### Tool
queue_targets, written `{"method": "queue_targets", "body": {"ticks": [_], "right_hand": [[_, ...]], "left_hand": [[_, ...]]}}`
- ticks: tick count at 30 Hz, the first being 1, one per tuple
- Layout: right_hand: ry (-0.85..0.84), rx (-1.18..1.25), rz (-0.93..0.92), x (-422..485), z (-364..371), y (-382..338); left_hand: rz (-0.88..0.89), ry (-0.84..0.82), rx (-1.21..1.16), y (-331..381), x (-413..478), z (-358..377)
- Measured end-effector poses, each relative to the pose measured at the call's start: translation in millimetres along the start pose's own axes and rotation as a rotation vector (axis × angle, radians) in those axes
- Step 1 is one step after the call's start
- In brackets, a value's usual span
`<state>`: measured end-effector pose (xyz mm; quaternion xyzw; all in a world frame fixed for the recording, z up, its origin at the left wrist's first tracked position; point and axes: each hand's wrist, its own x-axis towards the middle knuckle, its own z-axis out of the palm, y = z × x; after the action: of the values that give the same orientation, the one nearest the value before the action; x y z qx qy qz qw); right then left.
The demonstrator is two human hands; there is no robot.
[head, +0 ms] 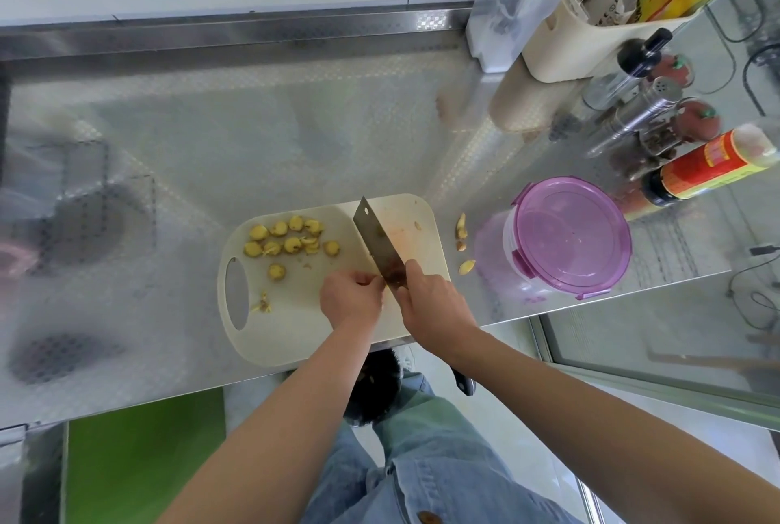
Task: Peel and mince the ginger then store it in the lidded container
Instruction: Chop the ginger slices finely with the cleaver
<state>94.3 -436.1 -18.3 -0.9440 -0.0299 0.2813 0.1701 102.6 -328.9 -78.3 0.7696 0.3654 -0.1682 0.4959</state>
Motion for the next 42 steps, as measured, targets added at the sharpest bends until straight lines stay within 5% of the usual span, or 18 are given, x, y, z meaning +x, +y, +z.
{"method": "queue_targets", "body": {"ticks": [26, 42], "right_hand": [[0.048, -0.097, -0.021, 13.8, 21.0, -3.8], [0.173, 0.219, -0.055, 20.6, 0.0, 13.1]], "left_hand": [[0.018, 0.033, 0.056, 1.9, 0.2, 1.5], [0.032, -0.014, -0.132, -3.3, -2.6, -9.2]]}}
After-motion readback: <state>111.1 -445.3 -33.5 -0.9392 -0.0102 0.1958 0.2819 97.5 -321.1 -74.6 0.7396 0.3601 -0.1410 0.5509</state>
